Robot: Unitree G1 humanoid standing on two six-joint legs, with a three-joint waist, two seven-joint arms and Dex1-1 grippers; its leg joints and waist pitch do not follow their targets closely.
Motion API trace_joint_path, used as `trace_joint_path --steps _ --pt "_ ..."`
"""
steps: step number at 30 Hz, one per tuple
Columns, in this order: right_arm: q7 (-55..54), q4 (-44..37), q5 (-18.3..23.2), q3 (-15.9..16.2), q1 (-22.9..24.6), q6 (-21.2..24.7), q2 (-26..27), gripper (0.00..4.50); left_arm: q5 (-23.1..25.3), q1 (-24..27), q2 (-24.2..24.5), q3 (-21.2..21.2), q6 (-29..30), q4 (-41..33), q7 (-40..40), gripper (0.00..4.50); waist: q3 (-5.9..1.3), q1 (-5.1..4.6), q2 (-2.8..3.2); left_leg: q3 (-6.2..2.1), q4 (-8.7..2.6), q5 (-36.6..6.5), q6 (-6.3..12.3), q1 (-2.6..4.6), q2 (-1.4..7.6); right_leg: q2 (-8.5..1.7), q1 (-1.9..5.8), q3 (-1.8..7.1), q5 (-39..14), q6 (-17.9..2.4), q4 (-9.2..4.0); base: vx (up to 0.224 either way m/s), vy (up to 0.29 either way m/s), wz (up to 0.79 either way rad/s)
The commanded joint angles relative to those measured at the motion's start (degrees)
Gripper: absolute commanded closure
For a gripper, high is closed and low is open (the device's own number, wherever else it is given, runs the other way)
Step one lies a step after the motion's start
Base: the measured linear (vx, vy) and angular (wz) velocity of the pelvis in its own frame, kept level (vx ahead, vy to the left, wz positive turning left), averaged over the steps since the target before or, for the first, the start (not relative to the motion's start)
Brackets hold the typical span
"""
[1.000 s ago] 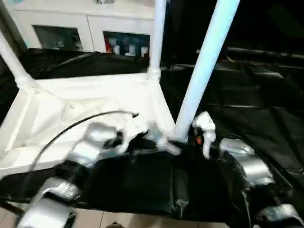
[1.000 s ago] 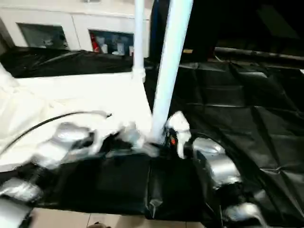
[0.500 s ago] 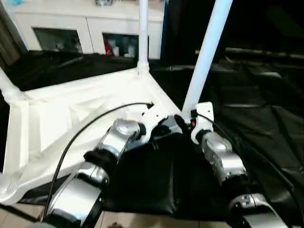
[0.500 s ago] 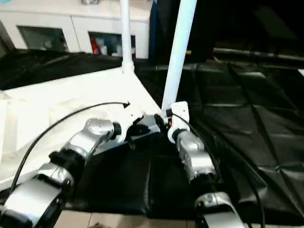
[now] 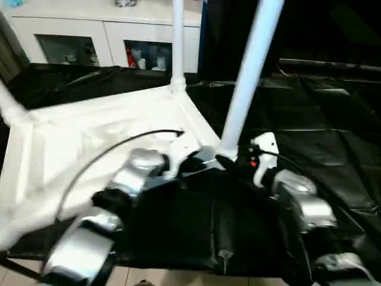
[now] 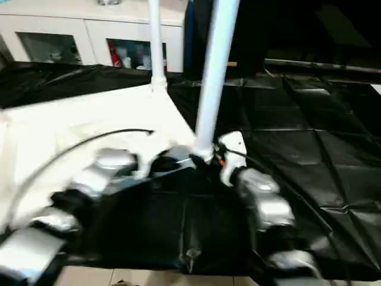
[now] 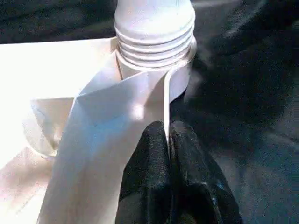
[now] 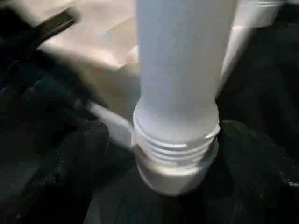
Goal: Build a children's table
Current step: Rotate leg to tighten
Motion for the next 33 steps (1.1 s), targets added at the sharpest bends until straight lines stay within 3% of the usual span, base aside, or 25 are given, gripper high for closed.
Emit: trace_joint_path --steps 1,7,8,13,16,28,33 --pt "4.3 -1.8 0.0 2.6 -0.1 0.6 0.0 0.5 -1.6 1.3 -0.2 -1.7 -1.2 -1.6 -3.3 4.5 -3.5 0.25 -0.74 -1.15 -3.44 -8.0 5.88 0.45 3.21 -3.57 2.34 2.11 -2.5 -15.0 -3.53 0.0 0.0 0.0" --pt "7.8 -2.6 1.0 2.5 -0.8 1.9 -1.4 0.5 -5.2 4.3 2.9 -1.7 2.1 -9.1 -12.1 4.5 -3.4 0.27 -0.77 -0.98 -3.58 -9.1 4.87 0.72 3.44 -3.57 2.04 2.14 -5.4 -15.8 -3.59 0.0 0.0 0.0" --pt "8.9 -2.8 0.5 3.5 -0.9 2.1 -1.9 0.5 -6.1 5.2 3.5 -1.9 4.1 -11.5 -14.0 4.5 -3.4 0.38 -1.04 -0.83 -3.54 -8.9 4.91 0.85 3.5 -3.56 1.91 2.16 -5.2 -15.9 -3.58 0.0 0.0 0.0" --pt "9.3 -1.7 -0.8 4.7 -1.3 1.2 -1.5 0.5 -6.2 6.0 3.8 -2.3 4.3 -13.2 -14.3 4.5 -3.34 1.15 -0.82 -0.85 -3.62 -8.8 4.36 0.85 3.48 -3.6 1.77 2.2 -5.5 -15.3 -3.5 0.0 0.0 0.0" --pt "9.9 -1.1 -1.6 5.2 -1.5 0.9 -1.2 0.5 -6.1 6.4 3.8 -2.3 4.7 -14.1 -14.1 4.5 -3.36 1.05 -1.21 -0.91 -3.63 -8.8 3.94 0.69 3.36 -3.64 1.9 2.2 -5.7 -14.7 -3.46 0.0 0.0 0.0" --pt "10.1 -0.4 -1.7 5.1 -1.9 1.2 -1.3 1.61 -6.1 7.1 4.3 -2.0 7.2 -16.1 -14.4 4.5 -3.53 1.05 -1.27 -0.82 -3.22 -6.1 5.29 0.6 3.22 -3.49 2.01 2.14 -2.6 -15.2 -3.03 0.0 0.0 0.0" --pt "3.7 3.0 -2.2 2.8 -2.6 0.8 1.1 1.71 -5.1 6.9 3.5 -1.5 7.6 -14.9 -11.9 4.5 -3.48 0.77 -1.13 -0.9 -3.27 -6.7 4.61 0.54 3.15 -3.52 1.94 2.17 -3.7 -15.3 -3.07 0.0 0.0 0.0"
